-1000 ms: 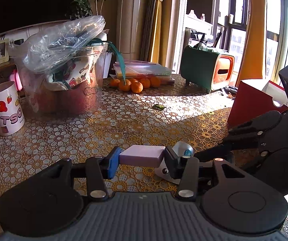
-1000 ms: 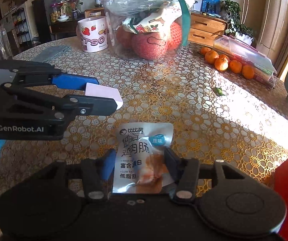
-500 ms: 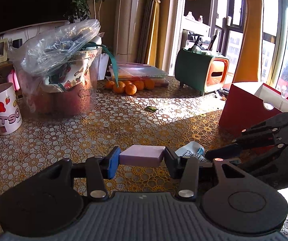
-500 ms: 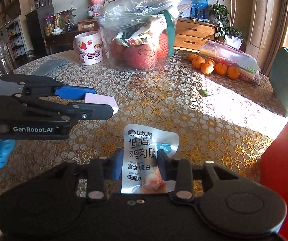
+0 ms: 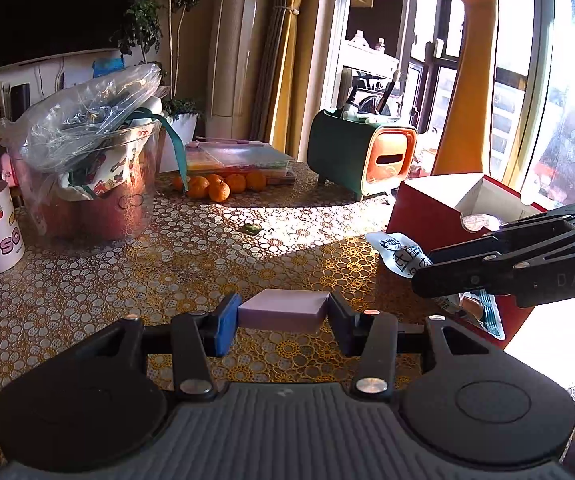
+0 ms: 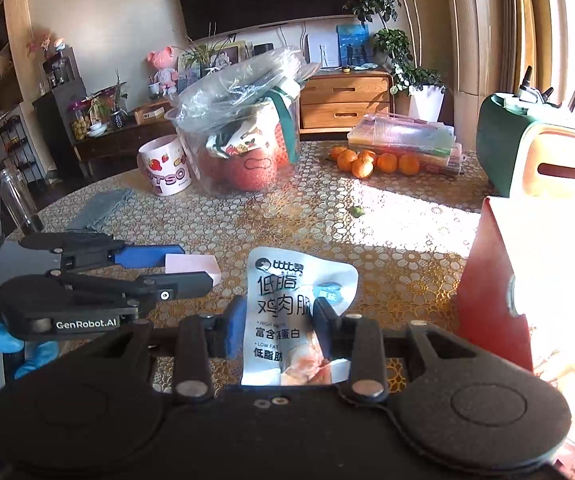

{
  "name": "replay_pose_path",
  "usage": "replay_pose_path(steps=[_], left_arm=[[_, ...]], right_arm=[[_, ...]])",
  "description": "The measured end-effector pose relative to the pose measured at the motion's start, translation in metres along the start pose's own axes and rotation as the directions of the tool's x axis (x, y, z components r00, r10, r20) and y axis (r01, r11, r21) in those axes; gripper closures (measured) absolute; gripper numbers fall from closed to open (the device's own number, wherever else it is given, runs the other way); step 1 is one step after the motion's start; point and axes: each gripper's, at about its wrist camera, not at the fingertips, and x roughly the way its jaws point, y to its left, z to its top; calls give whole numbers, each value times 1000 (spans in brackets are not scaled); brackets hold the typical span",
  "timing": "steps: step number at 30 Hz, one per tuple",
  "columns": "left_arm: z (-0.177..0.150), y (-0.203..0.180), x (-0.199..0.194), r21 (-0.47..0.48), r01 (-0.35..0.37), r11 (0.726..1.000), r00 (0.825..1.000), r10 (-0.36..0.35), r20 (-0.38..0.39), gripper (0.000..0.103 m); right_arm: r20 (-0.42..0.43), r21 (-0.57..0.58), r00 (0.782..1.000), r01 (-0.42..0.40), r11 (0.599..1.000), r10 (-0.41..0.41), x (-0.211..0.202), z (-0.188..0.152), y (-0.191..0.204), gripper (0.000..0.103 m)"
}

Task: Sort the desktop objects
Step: 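Carry the pink eraser and snack packet over the red box with both tools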

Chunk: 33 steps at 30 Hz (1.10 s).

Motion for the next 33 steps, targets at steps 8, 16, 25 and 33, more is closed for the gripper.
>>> replay_pose_path(steps=[8, 16, 25, 33], left_arm=[[25, -56, -22, 71, 65, 995, 996, -69, 58, 57], [50, -124, -13, 159, 136, 978, 985, -151, 84, 57], [67, -185, 24, 224, 193, 955, 976, -210, 58, 57], [76, -217, 64, 258, 205, 944, 977, -213, 1, 57]], right_arm=[[88, 13, 995, 36, 999, -37, -56, 6, -14, 67], [150, 33, 983, 106, 994, -109, -106, 3, -50, 67], [158, 87, 968, 185, 979, -197, -132, -4, -106, 67], [152, 138, 953, 241, 961, -261, -144, -19, -149, 67]])
